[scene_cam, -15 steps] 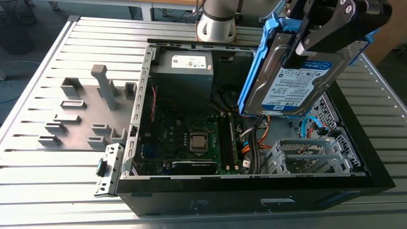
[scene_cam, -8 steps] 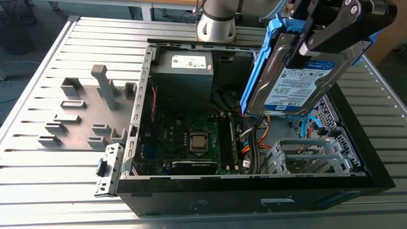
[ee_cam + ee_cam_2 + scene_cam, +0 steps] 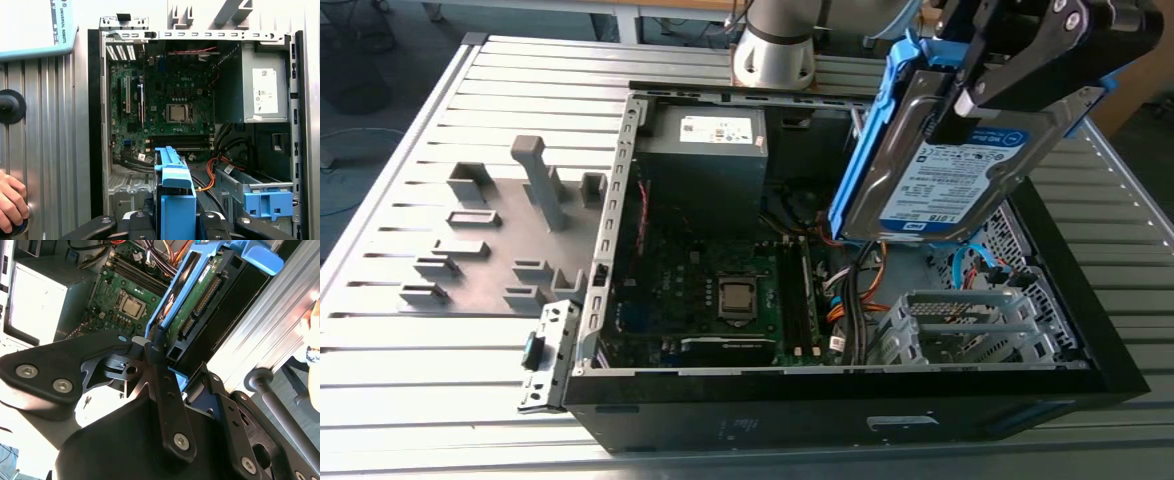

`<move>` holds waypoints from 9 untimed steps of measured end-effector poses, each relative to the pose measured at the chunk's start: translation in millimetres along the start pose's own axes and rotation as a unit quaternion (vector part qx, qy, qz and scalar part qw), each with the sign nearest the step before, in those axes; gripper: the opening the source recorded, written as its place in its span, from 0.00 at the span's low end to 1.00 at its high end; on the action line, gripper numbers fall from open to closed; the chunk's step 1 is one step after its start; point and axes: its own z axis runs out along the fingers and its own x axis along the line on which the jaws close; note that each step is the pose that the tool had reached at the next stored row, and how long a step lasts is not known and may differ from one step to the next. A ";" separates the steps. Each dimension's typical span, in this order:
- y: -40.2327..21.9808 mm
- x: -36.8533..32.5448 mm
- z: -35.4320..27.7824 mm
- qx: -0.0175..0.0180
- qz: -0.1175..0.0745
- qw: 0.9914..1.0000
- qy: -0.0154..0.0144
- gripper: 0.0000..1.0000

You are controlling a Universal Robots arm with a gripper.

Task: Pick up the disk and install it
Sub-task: 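Pick up the disk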

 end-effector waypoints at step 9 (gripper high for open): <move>-4.7 -0.2 -0.1 0.000 0.000 1.000 0.000 0.36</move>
